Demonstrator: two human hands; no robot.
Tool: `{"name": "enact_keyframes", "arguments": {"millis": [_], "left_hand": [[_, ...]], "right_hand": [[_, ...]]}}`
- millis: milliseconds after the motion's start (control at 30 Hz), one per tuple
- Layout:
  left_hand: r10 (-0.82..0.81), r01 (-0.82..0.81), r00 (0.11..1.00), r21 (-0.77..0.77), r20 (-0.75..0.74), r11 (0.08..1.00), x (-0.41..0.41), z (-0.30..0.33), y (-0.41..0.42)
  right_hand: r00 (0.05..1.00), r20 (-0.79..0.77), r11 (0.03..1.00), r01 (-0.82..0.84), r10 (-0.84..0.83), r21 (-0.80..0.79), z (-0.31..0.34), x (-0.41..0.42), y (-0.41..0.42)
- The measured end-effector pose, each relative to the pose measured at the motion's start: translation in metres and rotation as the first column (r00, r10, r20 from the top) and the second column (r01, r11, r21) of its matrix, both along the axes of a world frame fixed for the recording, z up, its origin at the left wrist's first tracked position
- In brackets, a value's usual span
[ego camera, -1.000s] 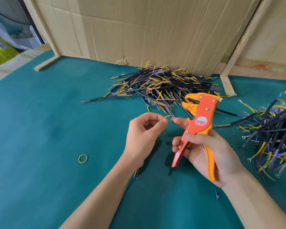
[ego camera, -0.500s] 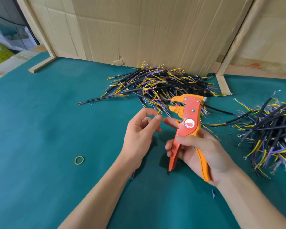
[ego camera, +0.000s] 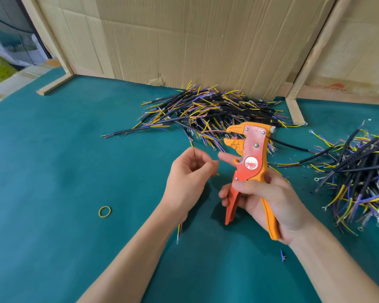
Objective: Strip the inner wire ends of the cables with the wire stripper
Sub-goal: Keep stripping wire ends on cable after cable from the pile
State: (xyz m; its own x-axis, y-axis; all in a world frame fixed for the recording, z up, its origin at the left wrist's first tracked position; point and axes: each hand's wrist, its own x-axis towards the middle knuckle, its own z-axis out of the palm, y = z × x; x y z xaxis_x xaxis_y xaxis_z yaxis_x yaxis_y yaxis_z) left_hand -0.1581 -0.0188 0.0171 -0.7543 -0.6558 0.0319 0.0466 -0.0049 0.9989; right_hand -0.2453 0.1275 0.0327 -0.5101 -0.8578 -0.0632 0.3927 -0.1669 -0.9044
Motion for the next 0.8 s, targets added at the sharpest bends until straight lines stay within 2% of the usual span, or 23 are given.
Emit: {"name": "enact_keyframes", "arguments": {"millis": [133,400,567,800], "left_hand": [[-0.022,0.023,0.998,-0.012,0.061,1.0,-0.0007,0.0014,0.0003],[-0.076,0.07,0.981,0.039,0.176,0.997,-0.0006,0.0035,-0.0065],[-0.071,0.057,0.995,0.177,0.075,0.982,0.0008,0.0067,-0.0074],[-0.027,0.036,0.998,0.176,-0.05,0.984,0.0022,0.0065,-0.0046]], "right_hand": [[1.0,0.003,1.0,0.003,-0.003,0.004,0.0017,0.0009,-0.0002],[0.995,-0.101,0.998,-0.015,0.022,0.064,0.0027,0.0028,-0.0014],[0.997,-0.07,0.998,-0.002,0.007,0.062,0.0035,0.0041,-0.0019],[0.998,0.06,0.999,-0.021,0.018,0.042,-0.0019,0.001,-0.0038]]}}
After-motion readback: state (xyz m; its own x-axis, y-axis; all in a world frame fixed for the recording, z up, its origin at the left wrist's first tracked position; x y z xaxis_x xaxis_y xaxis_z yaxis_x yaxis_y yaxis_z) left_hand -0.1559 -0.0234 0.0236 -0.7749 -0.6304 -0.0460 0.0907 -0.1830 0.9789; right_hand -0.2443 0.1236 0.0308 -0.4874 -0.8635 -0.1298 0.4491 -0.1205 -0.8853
